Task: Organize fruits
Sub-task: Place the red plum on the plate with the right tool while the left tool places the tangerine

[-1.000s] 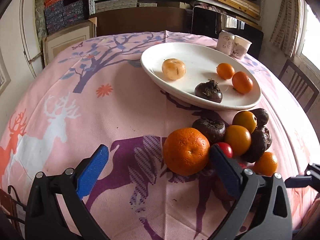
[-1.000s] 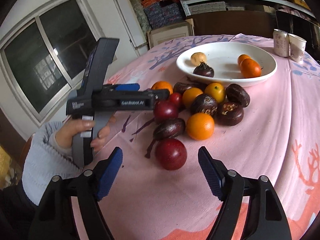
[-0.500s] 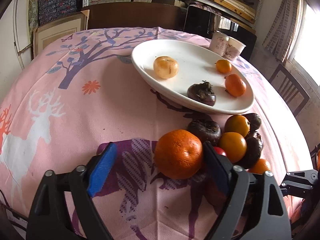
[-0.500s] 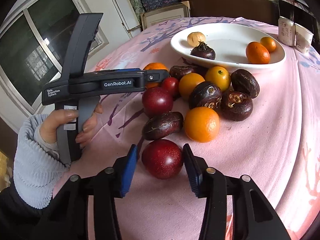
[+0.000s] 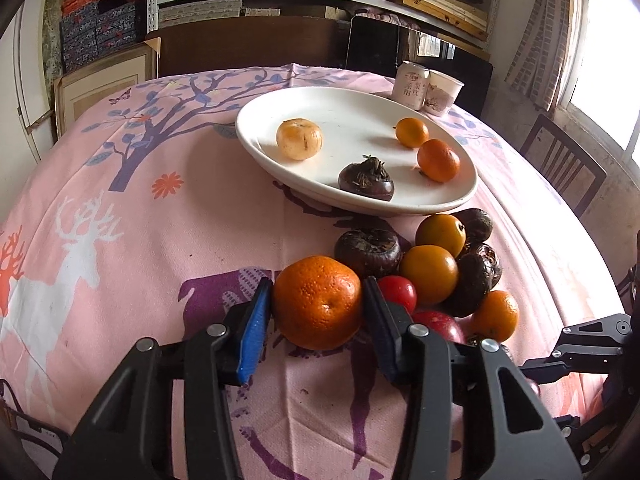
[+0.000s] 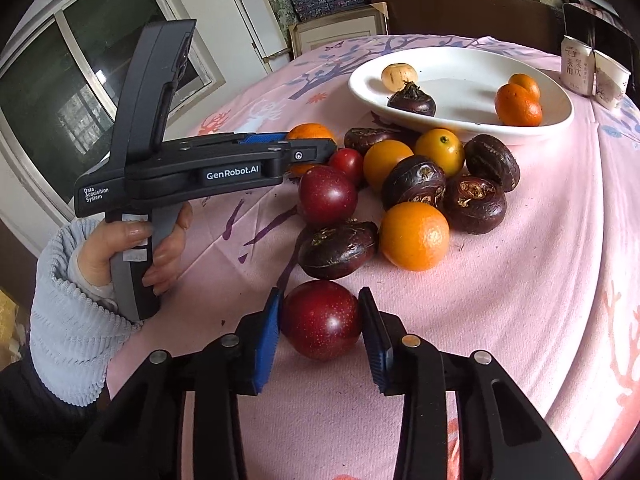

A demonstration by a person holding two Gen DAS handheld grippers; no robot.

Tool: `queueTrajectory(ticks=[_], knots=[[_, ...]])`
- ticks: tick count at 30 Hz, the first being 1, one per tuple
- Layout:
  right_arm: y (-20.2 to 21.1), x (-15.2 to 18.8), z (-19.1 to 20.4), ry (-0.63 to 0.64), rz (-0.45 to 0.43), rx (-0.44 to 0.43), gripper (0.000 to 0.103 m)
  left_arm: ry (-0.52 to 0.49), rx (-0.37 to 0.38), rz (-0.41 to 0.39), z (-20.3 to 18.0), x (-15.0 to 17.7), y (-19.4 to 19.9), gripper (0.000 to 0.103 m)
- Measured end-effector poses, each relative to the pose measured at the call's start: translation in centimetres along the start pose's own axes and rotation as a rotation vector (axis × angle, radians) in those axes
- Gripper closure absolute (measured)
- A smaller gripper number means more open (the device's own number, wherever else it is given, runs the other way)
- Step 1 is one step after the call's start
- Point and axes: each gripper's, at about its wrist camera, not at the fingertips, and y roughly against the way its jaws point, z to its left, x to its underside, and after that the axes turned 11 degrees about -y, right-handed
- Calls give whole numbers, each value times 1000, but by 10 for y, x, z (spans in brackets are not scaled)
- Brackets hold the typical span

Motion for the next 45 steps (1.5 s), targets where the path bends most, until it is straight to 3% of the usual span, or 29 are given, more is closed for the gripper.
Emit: queueTrajectory(ticks=[4, 9, 16, 21, 26, 29, 31, 32, 37, 39, 45], knots=[[5, -1, -7, -30, -19, -37, 65, 38, -30, -51, 9, 0, 13, 58], [29, -5, -18, -54, -138, -42, 65, 79, -24, -97, 21, -21, 25, 58], [75, -82, -36, -84, -359, 52, 65, 46, -60, -128, 22, -91, 5, 58], [55, -141, -51, -98, -413, 107, 65, 63, -35, -109, 21, -129, -37, 58], [9, -167, -69, -105, -385, 135, 64, 30, -48, -70, 18, -147, -76, 58], [-12, -174, -76, -85, -333, 158, 63, 59, -46, -54, 24, -146, -92, 55], [-18, -172, -81, -87, -321, 159, 53, 67, -53, -37, 28, -142, -97, 42], [-17, -171, -83, -93, -335, 164, 44, 68, -57, -39, 30, -141, -97, 38], [18, -165, -74, -108, -434, 130, 43, 98, -66, -81, 37, -138, -73, 28], [34, -159, -71, -120, -477, 111, 32, 104, -76, -106, 36, -130, -56, 16], [50, -121, -78, -190, -510, 86, 26, 139, -104, -142, 37, -85, -12, 11]])
